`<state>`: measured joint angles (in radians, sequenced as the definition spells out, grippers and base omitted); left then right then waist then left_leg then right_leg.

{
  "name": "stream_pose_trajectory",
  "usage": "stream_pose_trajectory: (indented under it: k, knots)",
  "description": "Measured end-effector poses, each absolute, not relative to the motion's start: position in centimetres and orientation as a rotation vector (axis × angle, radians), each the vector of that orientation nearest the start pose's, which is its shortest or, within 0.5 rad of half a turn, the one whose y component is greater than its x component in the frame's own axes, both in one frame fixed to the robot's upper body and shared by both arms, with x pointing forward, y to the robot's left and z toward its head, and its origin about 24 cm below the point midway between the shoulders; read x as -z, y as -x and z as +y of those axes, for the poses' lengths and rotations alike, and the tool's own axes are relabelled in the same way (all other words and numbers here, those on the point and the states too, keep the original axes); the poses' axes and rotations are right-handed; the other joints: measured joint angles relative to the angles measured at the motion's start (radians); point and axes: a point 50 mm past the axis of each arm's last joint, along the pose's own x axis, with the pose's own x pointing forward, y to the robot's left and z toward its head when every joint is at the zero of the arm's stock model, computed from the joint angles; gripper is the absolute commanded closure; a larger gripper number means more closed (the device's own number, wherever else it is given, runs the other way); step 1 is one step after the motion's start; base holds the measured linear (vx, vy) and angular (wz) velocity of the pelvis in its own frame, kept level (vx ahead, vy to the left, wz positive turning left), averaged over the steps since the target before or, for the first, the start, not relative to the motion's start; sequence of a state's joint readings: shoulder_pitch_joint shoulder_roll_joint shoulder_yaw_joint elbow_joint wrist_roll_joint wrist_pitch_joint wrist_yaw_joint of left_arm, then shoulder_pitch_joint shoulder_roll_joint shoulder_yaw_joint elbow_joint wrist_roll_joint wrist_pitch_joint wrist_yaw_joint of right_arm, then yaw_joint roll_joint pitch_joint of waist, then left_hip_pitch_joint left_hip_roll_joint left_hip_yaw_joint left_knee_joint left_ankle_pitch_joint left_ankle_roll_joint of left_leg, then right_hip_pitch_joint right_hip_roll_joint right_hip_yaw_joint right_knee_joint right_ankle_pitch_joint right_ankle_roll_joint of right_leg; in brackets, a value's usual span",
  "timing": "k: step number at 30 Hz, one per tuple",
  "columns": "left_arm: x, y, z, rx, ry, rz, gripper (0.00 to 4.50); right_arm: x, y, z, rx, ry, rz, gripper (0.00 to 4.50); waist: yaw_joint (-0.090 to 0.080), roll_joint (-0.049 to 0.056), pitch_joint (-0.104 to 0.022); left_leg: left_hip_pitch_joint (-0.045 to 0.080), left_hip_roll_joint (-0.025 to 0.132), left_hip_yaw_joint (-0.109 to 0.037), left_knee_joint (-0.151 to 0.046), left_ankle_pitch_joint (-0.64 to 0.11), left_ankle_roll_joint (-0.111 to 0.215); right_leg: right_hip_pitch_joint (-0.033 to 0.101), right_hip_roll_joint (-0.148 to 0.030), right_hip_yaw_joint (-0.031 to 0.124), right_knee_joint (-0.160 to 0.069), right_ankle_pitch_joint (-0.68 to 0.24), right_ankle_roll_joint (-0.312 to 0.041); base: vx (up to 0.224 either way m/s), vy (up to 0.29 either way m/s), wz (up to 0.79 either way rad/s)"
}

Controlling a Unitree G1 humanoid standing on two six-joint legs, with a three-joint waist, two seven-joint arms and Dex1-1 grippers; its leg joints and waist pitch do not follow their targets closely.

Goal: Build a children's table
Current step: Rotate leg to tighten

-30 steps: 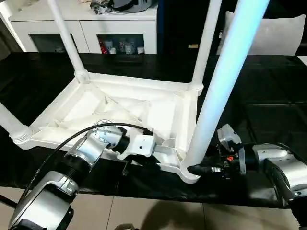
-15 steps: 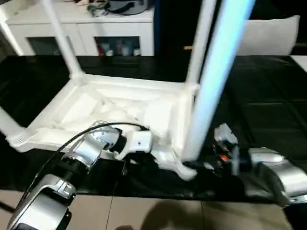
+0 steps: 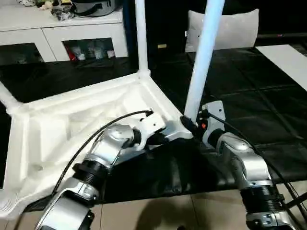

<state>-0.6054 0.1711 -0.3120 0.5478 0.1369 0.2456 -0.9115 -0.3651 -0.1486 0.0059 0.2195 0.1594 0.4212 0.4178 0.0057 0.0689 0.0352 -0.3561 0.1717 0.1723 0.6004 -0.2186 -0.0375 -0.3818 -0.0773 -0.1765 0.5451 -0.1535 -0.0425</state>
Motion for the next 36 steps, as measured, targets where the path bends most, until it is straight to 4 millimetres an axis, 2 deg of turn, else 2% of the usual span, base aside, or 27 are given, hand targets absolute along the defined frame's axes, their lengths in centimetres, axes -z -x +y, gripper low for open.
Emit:
stream_pose_trajectory:
  k: [2, 5, 6, 8, 10, 11, 14, 17, 20, 23, 24, 27, 29, 30, 32, 33, 34, 36]
  knots:
    - [-4.8, -32.1, 7.4, 1.149, -0.421, 0.421, 4.5, -5.6, -31.3, -13.6, -0.492, -0.052, 0.281, 1.81, 0.008, 0.001, 0.0, -0.001, 0.0, 0.0, -0.003, 0.001, 0.001, -0.003, 0.0, 0.0, 0.001, -0.002, -0.002, 0.0, 0.0, 0.0]
    - [-5.0, -32.0, 7.0, 1.17, -0.441, 0.406, 4.5, -5.4, -31.0, -14.6, -0.49, -0.034, 0.289, 1.71, 0.034, 0.001, 0.0, -0.003, 0.0, 0.0, -0.002, 0.0, 0.002, -0.007, 0.0, 0.001, 0.007, -0.004, -0.004, 0.0, 0.0, 0.0]
    - [-5.0, -31.9, 6.9, 1.178, -0.444, 0.402, 4.5, -5.5, -31.0, -14.7, -0.496, -0.03, 0.286, 1.43, 0.04, 0.001, 0.0, -0.003, 0.0, 0.0, 0.0, -0.001, 0.002, -0.01, -0.001, 0.001, 0.011, -0.005, -0.006, 0.0, 0.0, 0.0]
    - [-5.1, -31.9, 7.0, 1.196, -0.471, 0.388, 4.5, -5.8, -30.3, -15.7, -0.55, -0.012, 0.263, 1.34, 0.057, 0.001, 0.0, -0.01, 0.0, 0.001, 0.002, -0.002, 0.003, -0.016, -0.001, 0.002, 0.016, -0.007, -0.007, 0.0, 0.0, 0.0]
    - [-5.1, -32.1, 7.2, 1.209, -0.488, 0.381, 4.5, -5.7, -29.2, -17.0, -0.633, 0.029, 0.264, 1.25, 0.069, 0.001, 0.0, -0.011, 0.0, 0.001, 0.003, -0.002, 0.003, -0.017, -0.001, 0.002, 0.017, -0.008, -0.005, 0.0, 0.0, 0.0]
    - [-5.1, -32.2, 7.5, 1.211, -0.496, 0.382, 4.5, -5.7, -29.0, -17.3, -0.659, 0.039, 0.269, 0.99, 0.073, 0.001, 0.0, -0.011, 0.0, 0.001, 0.003, -0.001, 0.003, -0.017, -0.001, 0.002, 0.017, -0.008, -0.004, 0.0, 0.0, 0.0]
    - [-5.0, -32.4, 8.0, 1.227, -0.518, 0.379, 4.5, -6.0, -28.4, -18.3, -0.738, 0.058, 0.281, 0.92, 0.072, 0.001, 0.0, -0.01, 0.001, 0.002, 0.006, -0.001, 0.003, -0.016, -0.001, 0.003, 0.017, -0.006, -0.004, 0.0, 0.0, 0.0]
    - [-4.9, -32.4, 8.8, 1.275, -0.55, 0.365, 4.5, -6.6, -28.0, -20.0, -0.799, 0.121, 0.3, 0.61, 0.077, 0.0, 0.0, -0.01, 0.001, 0.002, 0.007, -0.001, 0.003, -0.015, -0.001, 0.003, 0.017, -0.005, -0.003, 0.0, 0.0, 0.0]
    - [-4.9, -32.3, 9.5, 1.316, -0.584, 0.358, 4.5, -7.0, -27.8, -20.7, -0.851, 0.157, 0.313, 0.39, 0.084, 0.0, 0.0, -0.01, 0.001, 0.002, 0.008, -0.001, 0.003, -0.014, -0.001, 0.003, 0.017, -0.005, -0.003, 0.0, 0.0, 0.0]
    - [-5.1, -32.3, 9.7, 1.381, -0.62, 0.353, 4.5, -7.4, -27.4, -21.1, -0.946, 0.183, 0.325, 0.39, 0.092, 0.0, 0.0, -0.01, 0.001, 0.001, 0.009, -0.001, 0.003, -0.015, -0.001, 0.003, 0.017, -0.005, -0.002, 0.0, 0.0, 0.0]
    - [-5.1, -32.2, 9.8, 1.401, -0.626, 0.349, 4.5, -7.5, -27.2, -21.2, -0.974, 0.184, 0.326, 0.68, 0.096, 0.0, 0.0, -0.01, 0.001, 0.001, 0.009, -0.001, 0.003, -0.015, -0.001, 0.003, 0.017, -0.005, -0.002, 0.0, 0.0, 0.0]
    - [-5.2, -31.8, 10.3, 1.5, -0.658, 0.34, 4.5, -7.5, -26.8, -21.1, -1.087, 0.175, 0.354, 0.76, 0.109, 0.0, 0.0, -0.011, 0.001, 0.001, 0.009, -0.002, 0.004, -0.017, -0.001, 0.003, 0.017, -0.005, -0.002, 0.0, 0.0, 0.0]
    - [-5.3, -31.5, 10.5, 1.557, -0.672, 0.338, 4.5, -7.5, -26.6, -20.9, -1.138, 0.155, 0.359, 0.96, 0.124, 0.0, -0.001, -0.011, 0.001, 0.001, 0.009, -0.002, 0.004, -0.018, -0.001, 0.003, 0.017, -0.005, -0.002, 0.0, 0.0, 0.0]
    - [-5.3, -31.4, 10.5, 1.577, -0.677, 0.338, 4.5, -7.4, -26.5, -20.7, -1.158, 0.146, 0.36, 1.2, 0.131, 0.0, 0.0, -0.011, 0.001, 0.001, 0.009, -0.002, 0.004, -0.018, -0.001, 0.003, 0.017, -0.005, -0.002, 0.0, 0.0, 0.0]
    - [-5.3, -31.1, 10.4, 1.624, -0.692, 0.334, 4.5, -7.3, -26.3, -20.3, -1.208, 0.135, 0.371, 1.21, 0.142, 0.0, -0.001, -0.01, 0.001, 0.001, 0.01, -0.002, 0.004, -0.018, -0.001, 0.003, 0.017, -0.005, -0.002, 0.0, 0.0, 0.0]
    - [-5.3, -31.0, 10.3, 1.637, -0.696, 0.333, 4.5, -7.2, -26.2, -20.1, -1.225, 0.133, 0.376, 1.21, 0.144, -0.001, -0.001, -0.011, 0.001, 0.001, 0.011, -0.002, 0.004, -0.018, -0.001, 0.003, 0.018, -0.005, -0.002, 0.0, 0.0, 0.0]
    - [-5.2, -31.0, 10.3, 1.652, -0.702, 0.332, 4.5, -7.0, -26.1, -19.9, -1.245, 0.13, 0.383, 1.46, 0.146, -0.001, -0.001, -0.01, 0.001, 0.001, 0.011, -0.002, 0.004, -0.018, -0.001, 0.004, 0.018, -0.005, -0.003, 0.0, 0.0, 0.0]
    - [-5.2, -30.9, 10.3, 1.668, -0.709, 0.332, 4.5, -6.9, -26.0, -19.8, -1.263, 0.127, 0.389, 1.57, 0.147, -0.002, -0.001, -0.01, 0.001, 0.001, 0.012, -0.002, 0.004, -0.017, -0.001, 0.004, 0.019, -0.005, -0.003, 0.0, 0.0, 0.0]
